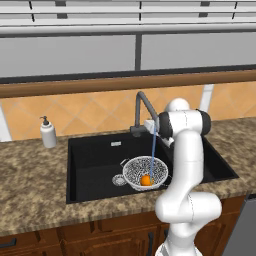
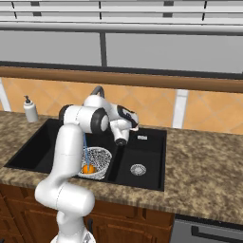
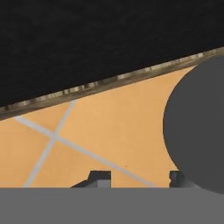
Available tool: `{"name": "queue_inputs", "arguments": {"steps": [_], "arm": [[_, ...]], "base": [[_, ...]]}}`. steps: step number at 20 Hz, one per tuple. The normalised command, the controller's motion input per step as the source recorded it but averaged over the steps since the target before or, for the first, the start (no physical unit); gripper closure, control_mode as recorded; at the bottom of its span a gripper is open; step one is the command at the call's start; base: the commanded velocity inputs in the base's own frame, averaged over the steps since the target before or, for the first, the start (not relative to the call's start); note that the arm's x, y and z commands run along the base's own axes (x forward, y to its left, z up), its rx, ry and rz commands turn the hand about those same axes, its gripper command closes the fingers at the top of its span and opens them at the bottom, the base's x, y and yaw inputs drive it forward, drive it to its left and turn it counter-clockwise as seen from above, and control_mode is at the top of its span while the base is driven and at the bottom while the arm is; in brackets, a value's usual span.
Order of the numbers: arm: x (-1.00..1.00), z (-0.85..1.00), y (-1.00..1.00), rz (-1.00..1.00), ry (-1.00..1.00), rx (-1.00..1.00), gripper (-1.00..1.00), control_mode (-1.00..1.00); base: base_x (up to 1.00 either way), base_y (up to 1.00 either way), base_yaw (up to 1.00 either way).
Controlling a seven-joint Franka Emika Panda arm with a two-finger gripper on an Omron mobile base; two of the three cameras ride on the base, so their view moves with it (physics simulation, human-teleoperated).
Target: Put the colander in the sink, put the orange, kiwi in the colander, and turn on the sink faucet and pour water over the colander.
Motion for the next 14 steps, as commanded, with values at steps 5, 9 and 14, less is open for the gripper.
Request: {"name": "queue_inputs", "arguments": {"steps": [5,9,14], "arm": [[0.15,0.20,-0.51,-0.16,-0.01,0.20,1.00,-1.00],[-0.28,1.00,-0.67,0.00,-0.16,0.38,1.00,-1.00],[-0.56,0.81,-0.95,0.00,-0.09,0.37,1.00,-1.00]], "base": [[0.00,0.00,0.00],[0.00,0.00,0.00],[0.00,0.00,0.00]]}}
